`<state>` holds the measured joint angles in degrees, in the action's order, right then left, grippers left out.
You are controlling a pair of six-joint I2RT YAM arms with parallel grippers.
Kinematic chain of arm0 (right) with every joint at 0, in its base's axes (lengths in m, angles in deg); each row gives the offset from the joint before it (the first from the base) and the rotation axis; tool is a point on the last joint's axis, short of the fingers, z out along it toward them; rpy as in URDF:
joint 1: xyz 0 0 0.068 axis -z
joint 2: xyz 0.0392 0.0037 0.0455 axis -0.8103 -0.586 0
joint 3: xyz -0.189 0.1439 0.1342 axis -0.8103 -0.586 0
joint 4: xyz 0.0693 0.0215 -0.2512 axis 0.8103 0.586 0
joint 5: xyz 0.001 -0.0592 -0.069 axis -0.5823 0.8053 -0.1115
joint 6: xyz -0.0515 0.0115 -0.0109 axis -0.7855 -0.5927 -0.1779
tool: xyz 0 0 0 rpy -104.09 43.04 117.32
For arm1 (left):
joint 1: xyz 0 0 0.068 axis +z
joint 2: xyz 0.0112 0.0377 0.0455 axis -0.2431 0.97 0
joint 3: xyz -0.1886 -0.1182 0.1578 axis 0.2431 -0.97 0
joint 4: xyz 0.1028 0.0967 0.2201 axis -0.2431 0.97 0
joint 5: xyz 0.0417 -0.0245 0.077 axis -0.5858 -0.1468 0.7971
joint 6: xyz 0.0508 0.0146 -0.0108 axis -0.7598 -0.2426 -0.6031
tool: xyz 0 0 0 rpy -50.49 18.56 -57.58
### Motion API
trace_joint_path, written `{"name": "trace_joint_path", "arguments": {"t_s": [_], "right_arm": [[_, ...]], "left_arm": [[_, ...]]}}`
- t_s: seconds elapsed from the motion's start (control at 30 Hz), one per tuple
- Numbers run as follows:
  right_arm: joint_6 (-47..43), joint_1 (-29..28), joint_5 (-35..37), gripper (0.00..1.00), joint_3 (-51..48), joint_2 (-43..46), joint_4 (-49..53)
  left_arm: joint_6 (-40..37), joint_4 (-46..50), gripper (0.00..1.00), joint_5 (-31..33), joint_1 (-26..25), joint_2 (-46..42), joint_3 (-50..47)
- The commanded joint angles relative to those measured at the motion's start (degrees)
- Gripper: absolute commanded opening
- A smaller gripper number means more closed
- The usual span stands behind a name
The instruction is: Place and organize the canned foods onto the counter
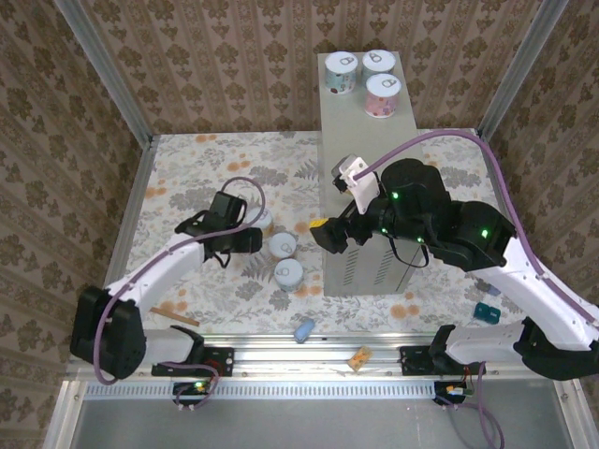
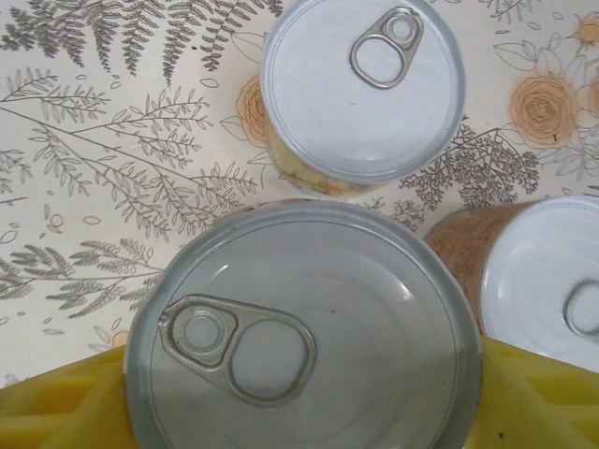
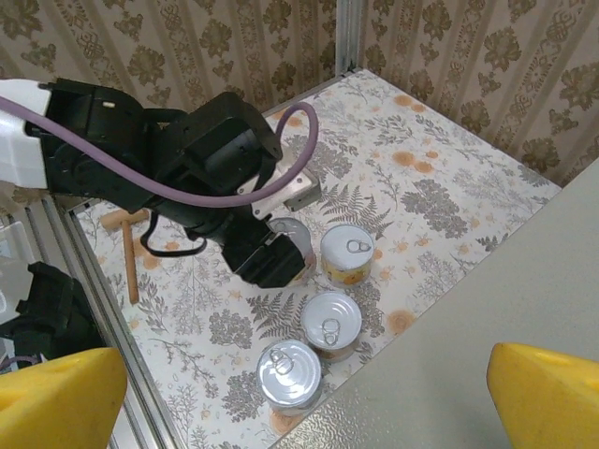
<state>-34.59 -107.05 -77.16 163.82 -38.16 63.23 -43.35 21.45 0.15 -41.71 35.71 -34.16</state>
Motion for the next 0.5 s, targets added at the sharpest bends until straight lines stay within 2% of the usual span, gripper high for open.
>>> {"name": "trace_joint_path", "arguments": {"t_s": [0.0,0.23,0.37,0.47], "right_arm": [[-0.88,-0.37,-1.24,1.00,0.58,1.21,-0.74],[-4.47,-0.39,-1.28,1.00,0.33,2.85,-0.92],[-7.37,-0.29,0.27,1.00,-1.22,3.48,-2.39],[-8.78,-0.20,4.53,1.00,-1.48,3.32,-3.73]], "left_arm": [[-1.71,4.21,0.65,0.98,0.50,-4.39,3.52],[-5.50,12.53,0.62,-3.61,0.52,-11.05,13.14],[-7.08,16.22,0.61,-9.22,0.52,-12.79,21.66],[-8.22,18.51,0.61,-15.02,0.56,-11.94,29.66]]}}
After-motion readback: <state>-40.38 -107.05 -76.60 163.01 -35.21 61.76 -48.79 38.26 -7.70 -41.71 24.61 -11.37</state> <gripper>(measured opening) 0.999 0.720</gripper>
